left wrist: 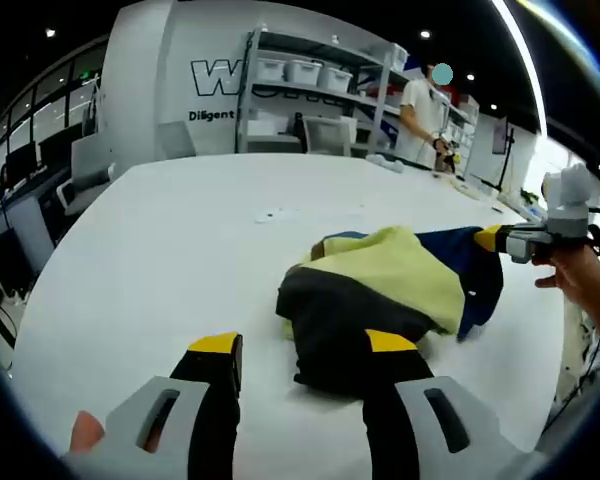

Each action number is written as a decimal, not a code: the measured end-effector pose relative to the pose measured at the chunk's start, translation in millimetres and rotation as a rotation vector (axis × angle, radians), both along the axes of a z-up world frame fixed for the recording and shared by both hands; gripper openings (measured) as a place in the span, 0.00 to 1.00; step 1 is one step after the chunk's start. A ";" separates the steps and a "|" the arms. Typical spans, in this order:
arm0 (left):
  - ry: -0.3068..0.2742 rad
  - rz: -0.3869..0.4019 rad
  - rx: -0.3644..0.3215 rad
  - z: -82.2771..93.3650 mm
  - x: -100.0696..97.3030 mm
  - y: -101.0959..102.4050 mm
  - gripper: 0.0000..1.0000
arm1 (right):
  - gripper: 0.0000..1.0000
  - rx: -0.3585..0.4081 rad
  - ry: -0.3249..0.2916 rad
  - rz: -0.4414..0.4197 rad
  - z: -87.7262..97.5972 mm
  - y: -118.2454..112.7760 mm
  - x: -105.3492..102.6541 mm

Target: Fold the garment on the visible template until the final outline fits inside the template.

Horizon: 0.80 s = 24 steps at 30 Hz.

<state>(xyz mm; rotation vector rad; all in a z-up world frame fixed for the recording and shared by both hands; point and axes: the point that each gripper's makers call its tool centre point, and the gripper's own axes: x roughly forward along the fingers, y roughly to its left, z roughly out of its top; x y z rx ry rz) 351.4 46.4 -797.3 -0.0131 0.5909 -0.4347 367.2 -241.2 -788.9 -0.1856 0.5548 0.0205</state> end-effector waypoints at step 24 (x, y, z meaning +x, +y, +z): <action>0.010 0.004 0.013 -3.8 3.8 6.5 0.42 | 0.05 0.076 0.008 -0.109 -8.7 -24.4 -16.6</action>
